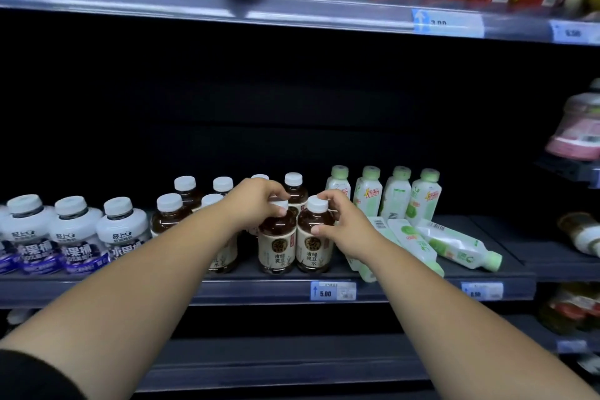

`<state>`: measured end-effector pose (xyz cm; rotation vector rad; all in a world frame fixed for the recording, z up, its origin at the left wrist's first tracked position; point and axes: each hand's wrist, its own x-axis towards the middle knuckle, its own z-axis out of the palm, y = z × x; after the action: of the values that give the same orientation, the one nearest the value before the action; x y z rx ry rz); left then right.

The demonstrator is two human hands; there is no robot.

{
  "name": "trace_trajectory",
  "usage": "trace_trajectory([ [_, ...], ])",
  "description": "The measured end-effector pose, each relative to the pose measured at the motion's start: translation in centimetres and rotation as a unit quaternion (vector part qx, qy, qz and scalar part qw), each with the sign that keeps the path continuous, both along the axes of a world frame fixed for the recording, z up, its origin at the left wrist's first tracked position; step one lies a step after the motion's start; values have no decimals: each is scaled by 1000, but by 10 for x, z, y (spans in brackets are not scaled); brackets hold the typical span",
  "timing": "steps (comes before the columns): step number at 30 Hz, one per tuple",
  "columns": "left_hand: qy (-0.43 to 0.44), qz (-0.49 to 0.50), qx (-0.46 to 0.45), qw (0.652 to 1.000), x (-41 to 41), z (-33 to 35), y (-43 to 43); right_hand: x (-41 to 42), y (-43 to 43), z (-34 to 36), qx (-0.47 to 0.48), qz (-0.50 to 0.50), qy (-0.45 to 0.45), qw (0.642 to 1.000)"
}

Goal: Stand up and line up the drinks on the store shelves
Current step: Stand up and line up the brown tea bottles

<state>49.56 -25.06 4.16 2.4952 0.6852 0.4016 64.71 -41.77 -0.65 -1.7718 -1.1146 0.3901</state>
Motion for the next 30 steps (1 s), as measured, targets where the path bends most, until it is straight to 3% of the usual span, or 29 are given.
trace_trajectory([
  [7,66,-4,66,996,-13,15,14,-6,13,-4,10,37,18,999],
  [14,73,0,62,995,-28,15,30,-12,30,-8,5,58,16,998],
  [25,97,-79,76,989,-26,23,45,-2,33,3,-9,103,5,995],
  [30,39,-96,11,995,-20,27,61,9,53,12,56,45,44,996],
])
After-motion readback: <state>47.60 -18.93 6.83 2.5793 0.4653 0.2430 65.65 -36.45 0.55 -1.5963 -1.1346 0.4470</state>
